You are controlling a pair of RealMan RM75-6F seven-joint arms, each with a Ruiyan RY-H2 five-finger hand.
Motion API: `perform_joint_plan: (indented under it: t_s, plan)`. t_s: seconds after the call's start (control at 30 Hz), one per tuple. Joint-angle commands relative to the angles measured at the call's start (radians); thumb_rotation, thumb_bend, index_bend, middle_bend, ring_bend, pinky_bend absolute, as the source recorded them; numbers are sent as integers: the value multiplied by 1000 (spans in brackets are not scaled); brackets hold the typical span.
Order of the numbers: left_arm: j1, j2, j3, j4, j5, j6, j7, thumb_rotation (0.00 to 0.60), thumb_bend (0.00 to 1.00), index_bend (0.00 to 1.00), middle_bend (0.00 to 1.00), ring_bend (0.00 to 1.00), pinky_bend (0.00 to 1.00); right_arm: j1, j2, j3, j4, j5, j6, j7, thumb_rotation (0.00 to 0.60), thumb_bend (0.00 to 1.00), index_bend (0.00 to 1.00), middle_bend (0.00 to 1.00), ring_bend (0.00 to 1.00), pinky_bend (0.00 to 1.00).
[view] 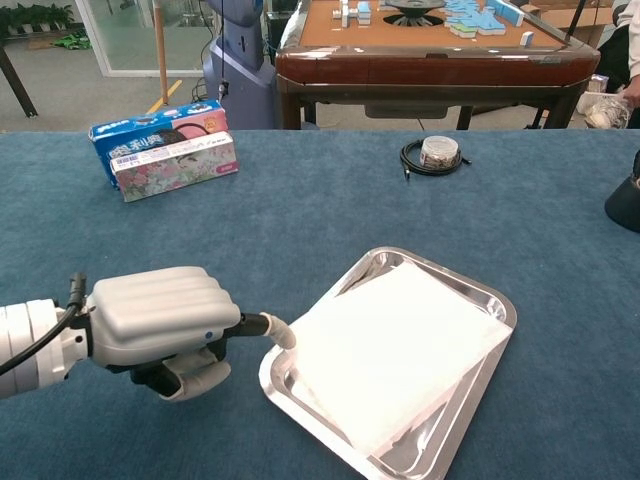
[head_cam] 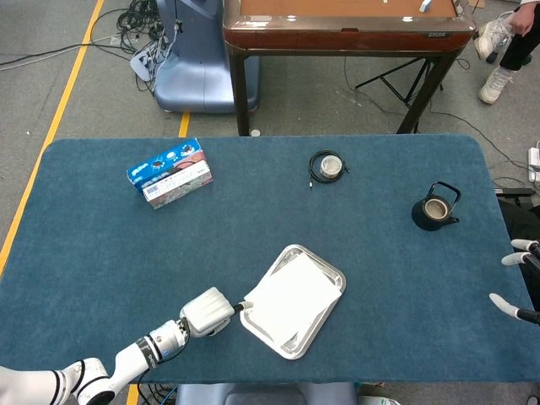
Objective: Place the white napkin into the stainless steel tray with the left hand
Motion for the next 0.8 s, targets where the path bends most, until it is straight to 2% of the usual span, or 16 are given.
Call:
perform_joint_plan:
  t_s: [0.03,0.8]
  plan:
    - [-3,-4,-5,2,-9,-4,3,600,568,179,910,853,964,-3,1,0,-1,-3,5,4,600,39,417,267,100,194]
    - [-20,-32,-3,-7,-74,-60,85,600,569,165,913,854,964,-18,11,2,2,-23,41,39,600,38,417,267,100,194]
